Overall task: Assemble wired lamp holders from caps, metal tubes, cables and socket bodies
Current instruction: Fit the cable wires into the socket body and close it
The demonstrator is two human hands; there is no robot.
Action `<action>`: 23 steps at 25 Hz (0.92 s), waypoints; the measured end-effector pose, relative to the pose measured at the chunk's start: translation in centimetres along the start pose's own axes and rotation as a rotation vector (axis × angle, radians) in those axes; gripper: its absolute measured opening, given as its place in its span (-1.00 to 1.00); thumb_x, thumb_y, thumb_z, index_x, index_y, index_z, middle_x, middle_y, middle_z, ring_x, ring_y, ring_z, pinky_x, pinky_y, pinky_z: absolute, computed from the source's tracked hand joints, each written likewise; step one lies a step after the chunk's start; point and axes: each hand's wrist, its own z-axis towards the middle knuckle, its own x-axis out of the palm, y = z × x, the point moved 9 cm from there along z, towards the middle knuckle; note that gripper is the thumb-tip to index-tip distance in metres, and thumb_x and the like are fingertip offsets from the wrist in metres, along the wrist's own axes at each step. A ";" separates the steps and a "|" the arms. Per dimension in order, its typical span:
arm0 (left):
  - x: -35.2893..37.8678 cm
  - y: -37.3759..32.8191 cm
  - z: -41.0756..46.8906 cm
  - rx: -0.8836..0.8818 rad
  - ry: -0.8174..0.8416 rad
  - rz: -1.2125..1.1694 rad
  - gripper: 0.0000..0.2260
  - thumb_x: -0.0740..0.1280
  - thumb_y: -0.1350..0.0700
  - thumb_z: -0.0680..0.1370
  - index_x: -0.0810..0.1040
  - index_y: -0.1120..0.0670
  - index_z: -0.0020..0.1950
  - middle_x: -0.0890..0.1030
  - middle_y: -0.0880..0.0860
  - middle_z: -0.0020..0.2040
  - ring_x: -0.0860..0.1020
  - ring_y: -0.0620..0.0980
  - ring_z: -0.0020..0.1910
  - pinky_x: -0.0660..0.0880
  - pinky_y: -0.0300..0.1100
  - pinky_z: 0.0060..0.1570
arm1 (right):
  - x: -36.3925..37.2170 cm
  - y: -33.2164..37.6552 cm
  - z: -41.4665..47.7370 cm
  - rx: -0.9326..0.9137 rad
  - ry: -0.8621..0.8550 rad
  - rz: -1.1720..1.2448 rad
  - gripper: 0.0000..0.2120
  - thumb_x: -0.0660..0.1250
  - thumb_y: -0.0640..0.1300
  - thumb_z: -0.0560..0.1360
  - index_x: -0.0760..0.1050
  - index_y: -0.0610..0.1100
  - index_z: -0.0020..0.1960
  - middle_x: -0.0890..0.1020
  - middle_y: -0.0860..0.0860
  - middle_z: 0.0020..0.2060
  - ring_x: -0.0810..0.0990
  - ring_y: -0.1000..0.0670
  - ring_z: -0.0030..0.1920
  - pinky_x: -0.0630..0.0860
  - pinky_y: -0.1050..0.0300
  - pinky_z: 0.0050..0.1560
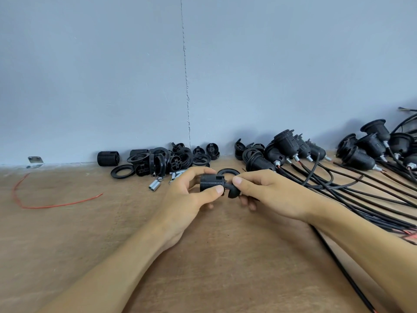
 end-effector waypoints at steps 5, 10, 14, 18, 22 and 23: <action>0.4 0.1 0.1 -0.015 0.042 -0.021 -0.67 0.53 0.15 0.35 0.69 -0.09 0.07 0.69 0.00 0.01 0.62 -0.08 -0.09 0.54 -0.19 -0.12 | -0.1 -0.3 -0.1 0.053 0.021 -0.013 -0.50 0.07 0.16 0.68 0.40 -0.17 -0.27 0.54 -0.01 -0.38 0.52 0.03 -0.33 0.44 0.13 -0.05; 0.6 -0.1 0.1 -0.013 0.091 0.025 -0.62 0.51 0.19 0.36 0.68 -0.11 0.13 0.68 0.06 0.13 0.64 -0.01 -0.04 0.57 -0.06 0.09 | 0.2 -0.5 -0.1 0.066 0.041 0.018 -0.50 0.07 0.16 0.68 0.50 -0.15 -0.21 0.60 0.01 -0.35 0.55 0.03 -0.30 0.45 0.14 -0.03; 0.7 -0.5 -0.2 0.036 0.065 0.119 -0.64 0.50 0.23 0.44 0.66 -0.17 0.12 0.69 0.01 0.09 0.67 0.00 -0.07 0.60 -0.10 0.03 | 0.3 -0.6 0.0 0.052 0.023 0.076 -0.53 0.12 0.14 0.66 0.61 -0.16 -0.10 0.72 -0.06 -0.21 0.61 0.01 -0.26 0.54 0.12 0.01; 1.2 -1.4 -0.7 0.114 0.067 0.321 -0.62 0.47 0.19 0.52 0.58 -0.31 0.11 0.70 -0.10 -0.03 0.67 -0.10 -0.16 0.56 -0.29 -0.11 | 0.1 -0.5 -0.1 0.045 -0.004 0.042 -0.57 0.15 0.14 0.65 0.63 -0.12 -0.10 0.73 -0.03 -0.20 0.64 0.04 -0.24 0.54 0.25 0.00; 2.1 -1.9 -1.4 0.176 0.013 0.511 -0.57 0.49 -0.26 0.32 0.41 -0.38 0.11 0.66 -0.22 -0.05 0.63 -0.21 -0.09 0.51 -0.26 -0.07 | 0.4 0.1 -0.2 0.020 -0.035 0.063 -0.59 0.20 0.14 0.65 0.58 -0.10 -0.20 0.64 0.01 -0.36 0.56 0.15 -0.34 0.42 0.39 -0.23; 2.1 -2.0 -1.4 0.196 -0.024 0.549 -0.54 0.47 -0.32 0.29 0.38 -0.38 0.11 0.64 -0.24 -0.04 0.61 -0.22 -0.09 0.48 -0.31 -0.10 | 0.6 0.3 -0.2 0.013 -0.039 0.095 -0.61 0.21 0.13 0.65 0.59 -0.11 -0.15 0.63 0.00 -0.36 0.58 0.13 -0.34 0.46 0.36 -0.22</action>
